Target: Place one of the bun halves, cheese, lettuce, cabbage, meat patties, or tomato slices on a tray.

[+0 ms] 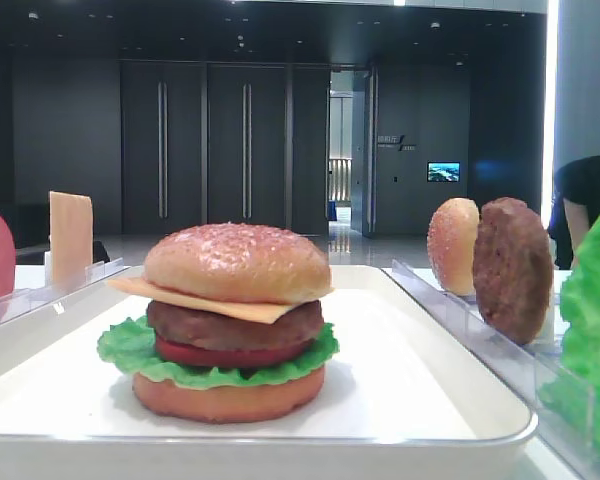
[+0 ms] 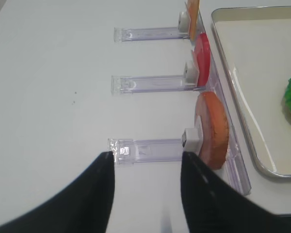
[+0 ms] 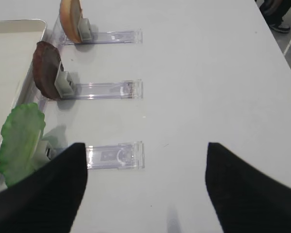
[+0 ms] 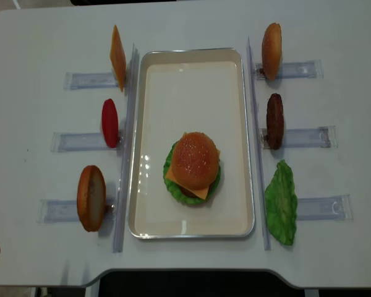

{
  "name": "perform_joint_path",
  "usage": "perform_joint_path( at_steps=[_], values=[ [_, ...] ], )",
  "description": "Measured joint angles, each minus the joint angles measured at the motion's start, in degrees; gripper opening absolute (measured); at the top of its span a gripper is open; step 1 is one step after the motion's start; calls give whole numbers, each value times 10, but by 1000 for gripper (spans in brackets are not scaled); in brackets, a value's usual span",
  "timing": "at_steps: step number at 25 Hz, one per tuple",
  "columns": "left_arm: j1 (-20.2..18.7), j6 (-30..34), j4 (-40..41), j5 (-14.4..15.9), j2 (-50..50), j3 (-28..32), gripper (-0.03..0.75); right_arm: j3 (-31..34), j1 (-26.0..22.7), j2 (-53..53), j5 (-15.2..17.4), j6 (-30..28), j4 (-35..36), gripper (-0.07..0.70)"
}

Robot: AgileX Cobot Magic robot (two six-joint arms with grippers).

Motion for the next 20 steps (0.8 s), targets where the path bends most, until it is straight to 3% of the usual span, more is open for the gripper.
perform_joint_path(
  at_steps=[20],
  values=[
    [0, 0, 0, 0, 0, 0, 345, 0, 0, 0, -1, -9, 0, 490]
  ],
)
